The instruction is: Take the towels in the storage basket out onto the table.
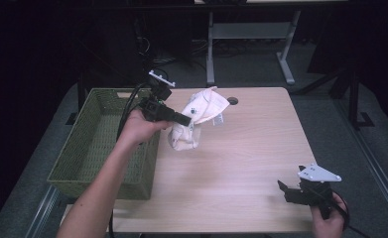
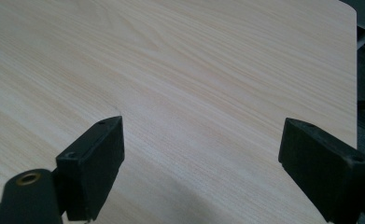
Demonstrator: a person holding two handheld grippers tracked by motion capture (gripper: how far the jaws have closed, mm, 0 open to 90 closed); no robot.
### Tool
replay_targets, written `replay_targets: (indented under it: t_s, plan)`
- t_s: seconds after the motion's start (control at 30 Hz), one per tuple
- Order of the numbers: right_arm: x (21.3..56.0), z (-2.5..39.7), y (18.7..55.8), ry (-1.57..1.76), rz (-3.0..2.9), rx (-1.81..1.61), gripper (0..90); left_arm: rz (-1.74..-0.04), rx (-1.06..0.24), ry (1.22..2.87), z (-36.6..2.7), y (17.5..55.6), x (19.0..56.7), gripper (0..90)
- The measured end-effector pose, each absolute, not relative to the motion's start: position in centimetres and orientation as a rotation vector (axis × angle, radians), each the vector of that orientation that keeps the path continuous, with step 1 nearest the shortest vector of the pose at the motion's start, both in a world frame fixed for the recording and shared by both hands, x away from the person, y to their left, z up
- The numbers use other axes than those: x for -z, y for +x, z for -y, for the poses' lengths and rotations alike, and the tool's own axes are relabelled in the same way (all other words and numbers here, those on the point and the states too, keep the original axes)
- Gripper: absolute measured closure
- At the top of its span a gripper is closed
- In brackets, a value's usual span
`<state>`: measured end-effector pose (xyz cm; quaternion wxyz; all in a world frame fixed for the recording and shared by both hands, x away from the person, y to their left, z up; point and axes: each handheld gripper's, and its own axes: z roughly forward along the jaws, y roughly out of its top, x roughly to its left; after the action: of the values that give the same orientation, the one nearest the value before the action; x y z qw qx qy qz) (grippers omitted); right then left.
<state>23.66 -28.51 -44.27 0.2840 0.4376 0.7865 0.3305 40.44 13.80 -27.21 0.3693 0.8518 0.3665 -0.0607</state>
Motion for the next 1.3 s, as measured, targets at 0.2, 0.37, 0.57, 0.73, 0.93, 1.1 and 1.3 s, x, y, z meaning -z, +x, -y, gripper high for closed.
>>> replay_targets:
  t_s: [0.2,0.37,0.57,0.73,0.93,1.1,1.3]
  plan:
    - [44.2,28.7,23.6,1.173,-2.102,-0.884,13.9,-0.933,0.174,2.190,-12.5,40.7,27.7,75.2]
    - [44.3,28.6,23.7,1.170,-2.103,-0.885,13.9,-0.888,0.198,2.205,-10.5,40.6,28.0,75.2]
    - [44.3,28.6,23.6,1.171,-2.104,-0.885,13.9,-0.868,0.220,2.230,-8.7,40.7,28.8,75.2]
    - [44.2,28.7,23.6,1.169,-2.105,-0.885,13.9,-0.864,0.230,2.232,-7.9,40.8,29.1,75.1]
    - [44.2,28.8,23.6,1.177,-2.099,-0.890,13.9,-0.858,0.242,2.244,-6.9,40.9,29.6,75.1]
    - [44.2,28.8,23.5,1.173,-2.101,-0.890,13.9,-0.859,0.252,2.249,-6.4,41.0,30.2,75.0]
    - [44.2,28.8,23.5,1.172,-2.100,-0.890,13.9,-0.874,0.265,2.248,-6.3,41.2,31.2,74.8]
